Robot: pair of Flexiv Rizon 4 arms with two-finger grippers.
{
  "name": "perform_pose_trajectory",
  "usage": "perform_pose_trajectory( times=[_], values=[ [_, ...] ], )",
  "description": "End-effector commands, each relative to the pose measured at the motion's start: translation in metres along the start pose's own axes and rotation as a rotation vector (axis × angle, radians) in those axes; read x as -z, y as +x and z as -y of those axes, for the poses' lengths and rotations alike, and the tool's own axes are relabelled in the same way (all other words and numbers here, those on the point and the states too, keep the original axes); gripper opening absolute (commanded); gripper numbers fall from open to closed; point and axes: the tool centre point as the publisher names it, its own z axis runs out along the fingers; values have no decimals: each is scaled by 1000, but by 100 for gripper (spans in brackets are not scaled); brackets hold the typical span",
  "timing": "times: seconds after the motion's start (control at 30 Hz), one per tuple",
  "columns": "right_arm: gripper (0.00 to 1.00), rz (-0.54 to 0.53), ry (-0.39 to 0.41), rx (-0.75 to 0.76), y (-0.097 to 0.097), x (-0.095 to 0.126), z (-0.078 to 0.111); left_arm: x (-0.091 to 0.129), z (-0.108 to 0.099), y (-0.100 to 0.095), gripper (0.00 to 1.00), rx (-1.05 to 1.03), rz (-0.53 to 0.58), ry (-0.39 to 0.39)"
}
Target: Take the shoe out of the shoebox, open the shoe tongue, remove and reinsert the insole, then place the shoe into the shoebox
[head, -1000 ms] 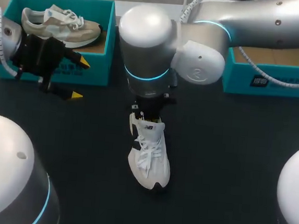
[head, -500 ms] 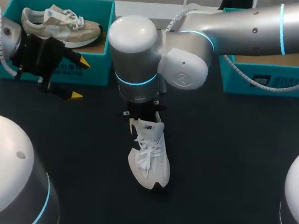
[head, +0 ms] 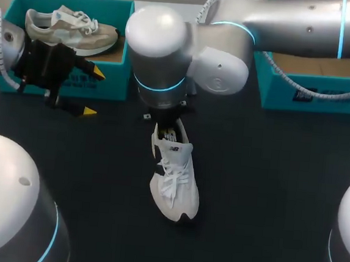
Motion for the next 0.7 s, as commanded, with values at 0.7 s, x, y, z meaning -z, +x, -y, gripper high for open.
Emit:
perform_pose_trajectory(
  times=[0.7],
  values=[
    [0,51,-48,-10,-16,-10,3,0,0,0,100,0,-1,-3]
  ],
)
